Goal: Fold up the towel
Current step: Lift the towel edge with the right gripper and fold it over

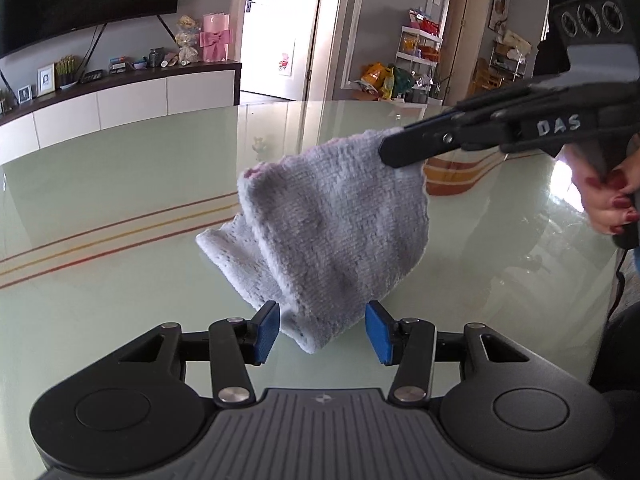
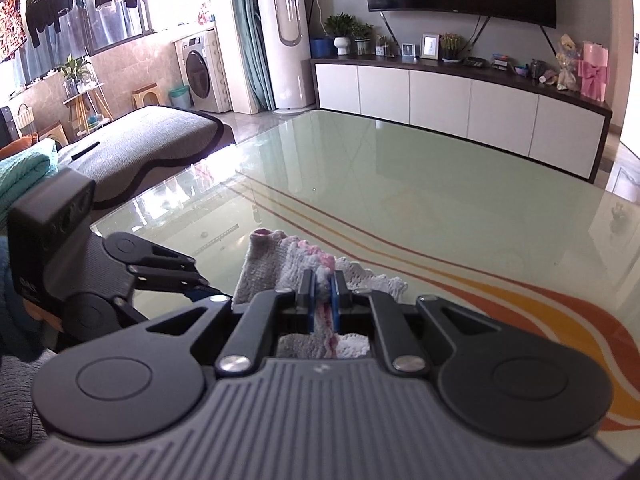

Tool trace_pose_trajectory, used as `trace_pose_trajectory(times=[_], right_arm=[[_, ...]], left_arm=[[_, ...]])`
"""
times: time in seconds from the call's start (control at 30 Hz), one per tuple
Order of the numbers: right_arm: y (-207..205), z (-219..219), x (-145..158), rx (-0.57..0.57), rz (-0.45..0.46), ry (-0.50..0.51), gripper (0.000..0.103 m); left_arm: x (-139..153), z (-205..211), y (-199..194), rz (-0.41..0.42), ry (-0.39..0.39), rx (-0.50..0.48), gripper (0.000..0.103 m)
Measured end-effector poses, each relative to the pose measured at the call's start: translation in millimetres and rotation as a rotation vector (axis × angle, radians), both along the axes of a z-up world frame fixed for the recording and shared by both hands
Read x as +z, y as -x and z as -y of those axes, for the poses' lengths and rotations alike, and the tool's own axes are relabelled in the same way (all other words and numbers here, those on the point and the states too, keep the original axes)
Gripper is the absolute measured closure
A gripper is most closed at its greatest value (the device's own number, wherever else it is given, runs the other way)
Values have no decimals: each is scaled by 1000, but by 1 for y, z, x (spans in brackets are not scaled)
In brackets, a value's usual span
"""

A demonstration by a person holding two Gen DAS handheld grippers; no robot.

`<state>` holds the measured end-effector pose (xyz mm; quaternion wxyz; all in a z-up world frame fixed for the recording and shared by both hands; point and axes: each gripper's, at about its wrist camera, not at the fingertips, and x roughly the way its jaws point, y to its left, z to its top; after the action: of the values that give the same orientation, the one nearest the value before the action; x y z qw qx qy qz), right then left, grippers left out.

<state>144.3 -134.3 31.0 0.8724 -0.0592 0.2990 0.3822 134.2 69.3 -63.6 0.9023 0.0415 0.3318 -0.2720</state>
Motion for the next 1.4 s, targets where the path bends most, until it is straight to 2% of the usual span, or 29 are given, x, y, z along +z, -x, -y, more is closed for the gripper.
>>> trace_pose_trajectory(times=[0.13,0.23,0.3,0.37,0.5,0.67,0.73,0.8,0.93,1.0,1.4], right_arm=[[2,2,1,-1,-6,-1,95],[4,3,2,-7,-11,5,95],[7,4,4,-7,-8,3,95],[11,6,6,0,-4,2,95],[23,8,8,22,3,32,95],[32,13,8,25,3,30,95],[31,15,9,11,2,22,95],[27,14,11,2,5,26,95],[18,3,11,0,12,33,95],[12,-3,11,-1,16,36,95],[-24,-39,-22,-41,-8,143,95]], left_arm=[[5,12,-1,28,0,-23,52],[6,23,-2,-1,-20,-76,56],[4,29,0,-39,-36,-119,67],[3,34,5,-68,-38,-158,72],[5,39,17,-111,-32,-229,74],[9,40,31,-108,-24,-263,74],[10,38,35,-80,-22,-249,73],[11,37,37,-51,-20,-222,64],[8,35,29,-43,8,-155,59],[5,34,24,-50,15,-138,53],[-8,32,18,-120,33,-143,49]])
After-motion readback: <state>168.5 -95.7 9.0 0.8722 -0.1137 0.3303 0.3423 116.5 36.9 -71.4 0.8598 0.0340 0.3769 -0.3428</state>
